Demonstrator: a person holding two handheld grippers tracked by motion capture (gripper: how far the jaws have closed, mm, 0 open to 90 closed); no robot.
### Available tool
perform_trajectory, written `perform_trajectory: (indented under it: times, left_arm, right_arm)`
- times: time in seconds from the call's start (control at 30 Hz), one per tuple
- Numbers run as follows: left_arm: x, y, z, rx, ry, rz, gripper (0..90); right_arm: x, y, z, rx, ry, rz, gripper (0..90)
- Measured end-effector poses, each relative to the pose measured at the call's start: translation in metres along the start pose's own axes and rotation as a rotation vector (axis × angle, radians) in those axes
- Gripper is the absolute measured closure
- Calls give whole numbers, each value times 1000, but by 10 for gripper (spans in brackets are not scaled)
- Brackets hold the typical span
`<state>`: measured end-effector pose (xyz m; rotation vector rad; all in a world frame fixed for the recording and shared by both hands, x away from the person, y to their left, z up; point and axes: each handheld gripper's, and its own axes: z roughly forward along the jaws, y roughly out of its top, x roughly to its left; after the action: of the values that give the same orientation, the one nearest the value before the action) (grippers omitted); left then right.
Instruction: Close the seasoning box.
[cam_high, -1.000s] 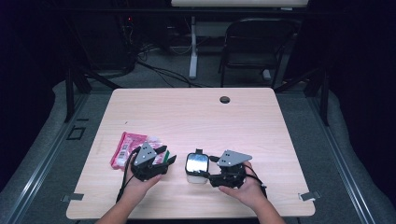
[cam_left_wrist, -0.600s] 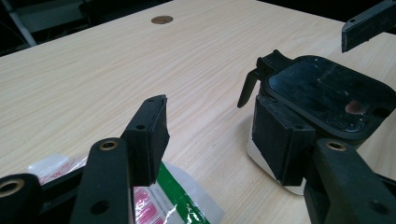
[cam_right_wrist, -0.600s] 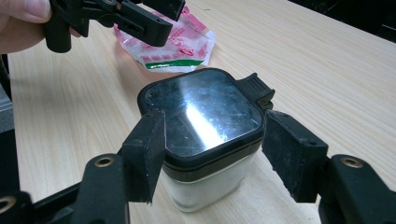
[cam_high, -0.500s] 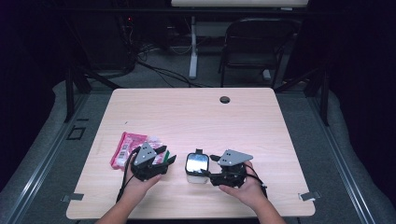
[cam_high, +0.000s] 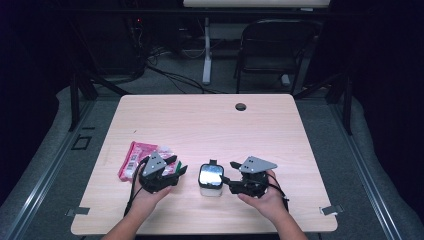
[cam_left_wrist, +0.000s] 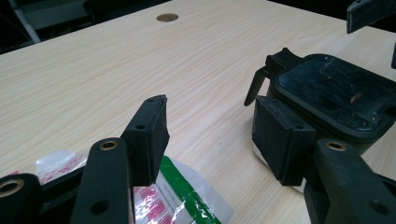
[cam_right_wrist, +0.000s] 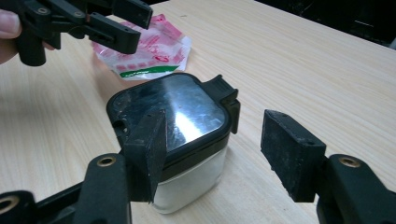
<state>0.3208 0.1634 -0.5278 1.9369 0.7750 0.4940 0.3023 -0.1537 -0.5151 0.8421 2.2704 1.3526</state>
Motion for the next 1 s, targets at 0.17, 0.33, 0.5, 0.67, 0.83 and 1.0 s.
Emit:
perform_trajectory:
  times: [0.17, 0.33, 0.5, 0.67, 0.83, 1.0]
  left_arm:
    - [3, 0, -1, -11, 5, -11, 455]
    - [8, 0, -5, -18, 15, -29, 455]
    - [13, 1, -8, -24, 31, -40, 454]
    - [20, -1, -11, -30, 51, -61, 454]
    - [27, -2, -14, -35, 73, -76, 454]
    - [39, -5, -18, -41, 103, -107, 454]
  right_arm:
    - [-4, 1, -3, -17, -23, 23, 407]
    - [-10, 1, -7, -31, -53, 46, 410]
    - [-15, 1, -10, -46, -84, 75, 411]
    - [-20, 1, -13, -62, -107, 106, 411]
    - [-23, 0, -14, -63, -124, 115, 411]
    - [-25, -1, -15, -64, -142, 127, 411]
